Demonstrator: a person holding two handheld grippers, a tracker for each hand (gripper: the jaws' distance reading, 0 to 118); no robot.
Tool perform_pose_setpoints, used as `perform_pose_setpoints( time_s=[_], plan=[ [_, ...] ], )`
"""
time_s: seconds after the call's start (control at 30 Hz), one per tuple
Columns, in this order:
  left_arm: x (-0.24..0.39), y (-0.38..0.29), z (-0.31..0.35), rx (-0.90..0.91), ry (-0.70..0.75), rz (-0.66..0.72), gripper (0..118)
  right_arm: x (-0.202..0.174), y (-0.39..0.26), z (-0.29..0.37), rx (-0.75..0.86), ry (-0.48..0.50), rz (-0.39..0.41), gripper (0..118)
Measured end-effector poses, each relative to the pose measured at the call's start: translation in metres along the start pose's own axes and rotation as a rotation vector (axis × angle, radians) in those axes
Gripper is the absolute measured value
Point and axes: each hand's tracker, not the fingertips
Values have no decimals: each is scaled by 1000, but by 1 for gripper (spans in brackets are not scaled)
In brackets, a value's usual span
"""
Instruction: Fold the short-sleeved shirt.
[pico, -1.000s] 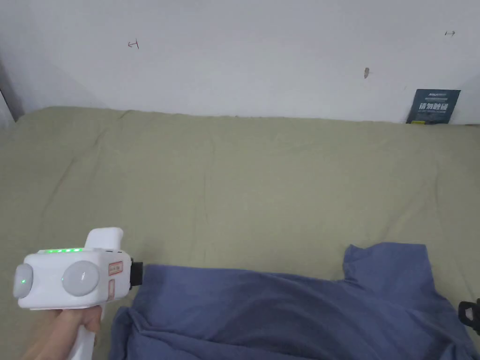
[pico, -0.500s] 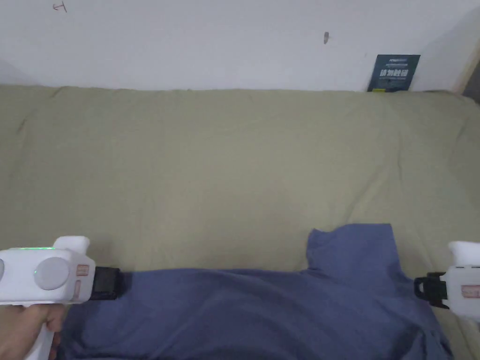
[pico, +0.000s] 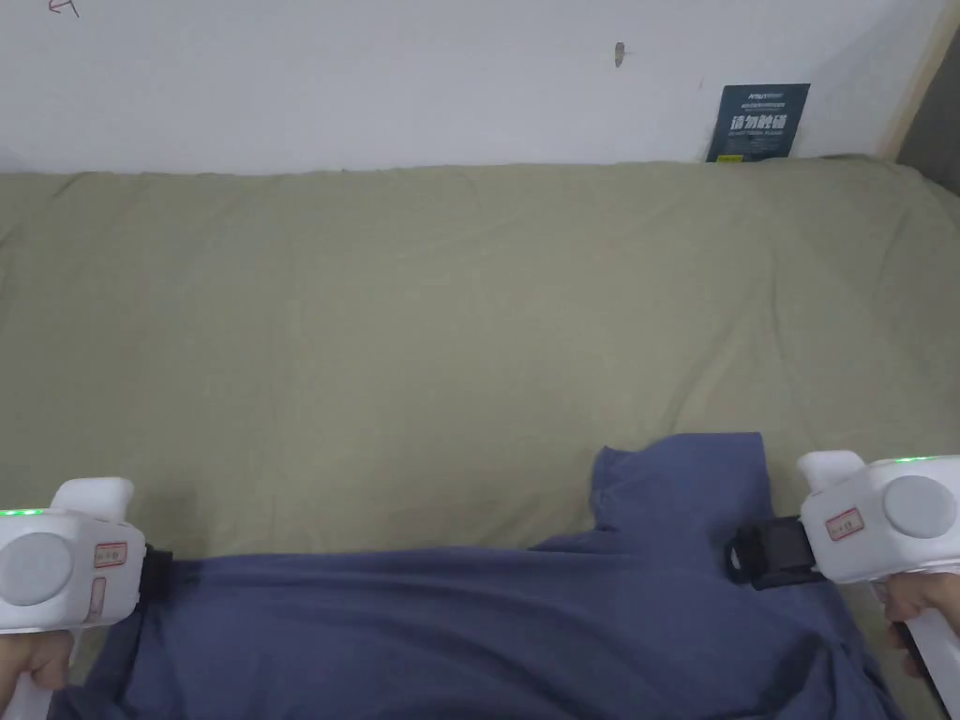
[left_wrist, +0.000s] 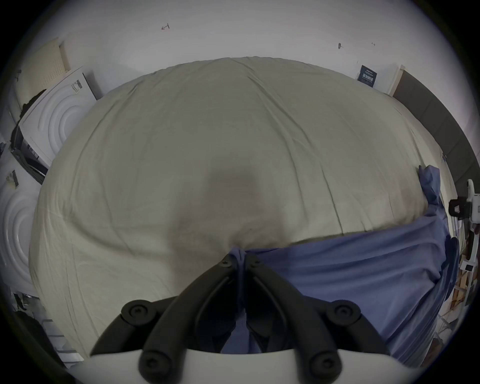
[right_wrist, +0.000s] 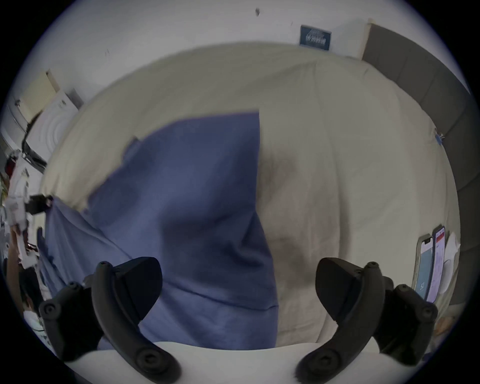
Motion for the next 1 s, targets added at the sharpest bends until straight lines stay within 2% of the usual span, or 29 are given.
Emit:
perform_pose_setpoints(
  time_s=[0.03,0.07,0.1,0.17,0.2,0.23,0.27,0.3,0.43,0.63,1.0],
  plan=[
    [-2,2,0,2,0,0,3,1,-2,-5,11,-16,5,106],
    [2,-2,-1,1,-1,1,3,4,-4,-4,20,2,-2,106],
    [2,-2,-2,-1,-1,-2,3,5,-1,0,22,7,-10,98],
    [0,1,-1,-2,1,-6,3,5,-3,12,52,-1,22,51],
    [1,-1,-1,-2,1,-11,3,6,-4,18,71,3,32,13],
    [1,-1,1,-1,0,-9,3,7,-2,31,94,34,34,2],
    [0,-1,3,1,-2,-9,3,10,-7,38,117,139,-30,2],
    [-1,0,6,4,-2,-10,3,14,-9,43,134,107,-37,2],
    [-3,-9,27,40,-11,11,3,11,-20,68,199,101,-1,2],
    [-7,-33,77,125,-33,24,3,9,-44,115,288,148,-21,2],
    [-27,-124,156,212,-97,36,3,1,-145,179,399,181,-9,2]
  ],
)
